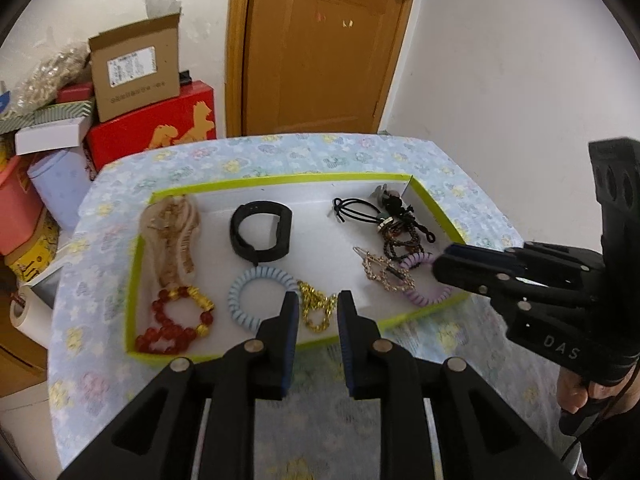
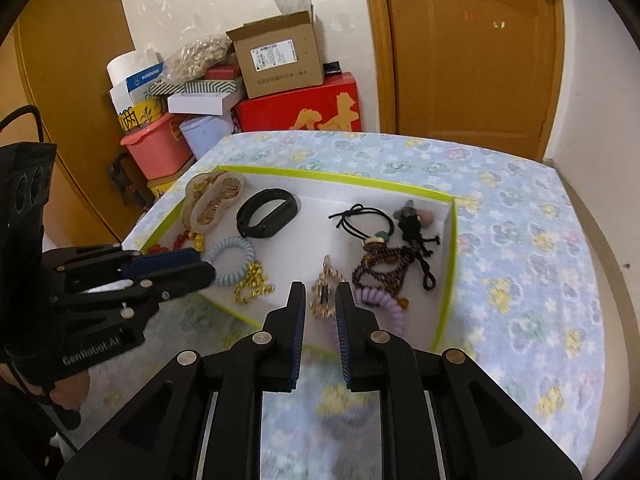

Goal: Organize jewelry
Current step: 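Withdraw both open grippers from the tray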

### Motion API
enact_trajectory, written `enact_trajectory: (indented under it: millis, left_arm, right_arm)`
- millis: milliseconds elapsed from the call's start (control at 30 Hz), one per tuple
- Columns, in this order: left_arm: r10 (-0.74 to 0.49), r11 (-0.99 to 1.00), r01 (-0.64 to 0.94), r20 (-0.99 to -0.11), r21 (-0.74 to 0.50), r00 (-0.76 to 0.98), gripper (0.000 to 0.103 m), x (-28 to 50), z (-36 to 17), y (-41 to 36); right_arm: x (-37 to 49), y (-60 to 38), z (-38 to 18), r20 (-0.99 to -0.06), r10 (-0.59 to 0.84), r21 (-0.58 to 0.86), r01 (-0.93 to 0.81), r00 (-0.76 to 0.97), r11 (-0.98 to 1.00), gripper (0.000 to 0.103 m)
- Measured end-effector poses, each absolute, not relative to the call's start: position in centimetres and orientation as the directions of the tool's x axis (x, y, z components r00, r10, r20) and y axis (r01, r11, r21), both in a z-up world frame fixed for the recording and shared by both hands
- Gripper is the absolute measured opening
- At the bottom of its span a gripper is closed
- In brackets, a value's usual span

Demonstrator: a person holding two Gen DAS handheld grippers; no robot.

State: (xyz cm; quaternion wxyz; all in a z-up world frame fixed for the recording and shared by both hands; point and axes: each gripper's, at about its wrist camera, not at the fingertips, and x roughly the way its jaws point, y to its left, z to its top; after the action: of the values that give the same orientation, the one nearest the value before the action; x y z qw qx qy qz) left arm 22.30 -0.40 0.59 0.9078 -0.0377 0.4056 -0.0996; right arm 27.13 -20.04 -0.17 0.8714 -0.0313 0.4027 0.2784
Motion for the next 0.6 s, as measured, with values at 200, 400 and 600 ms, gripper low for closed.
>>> enact_trajectory:
  millis: [200,400,600]
  left_arm:
    - [-0.172,0.985,0.118,-0.717,-0.126,0.676,0.021,18.6,1.7,-0.5]
    - [-0.120,0.993,0.073,-0.712,-0.096,0.692,0.021,14.2,1.9,-0.8]
    - [-0.093,0.995,0.044,-0.713,-0.087,0.695,0.021,10.5,1.7,-1.1]
  right_arm:
    - [23.4,-21.5,0.7,-0.715,0.446,0.159,-0.496,0.538,0.854,0.025]
    - [19.2,-22.6,1.5,-0.711,0.431,0.141,-0.488,0.556,0.861,0.026]
    - [15.4,-23.5,2.2,-0.704,0.423,0.132,-0.480,0.571,0.867,0.037]
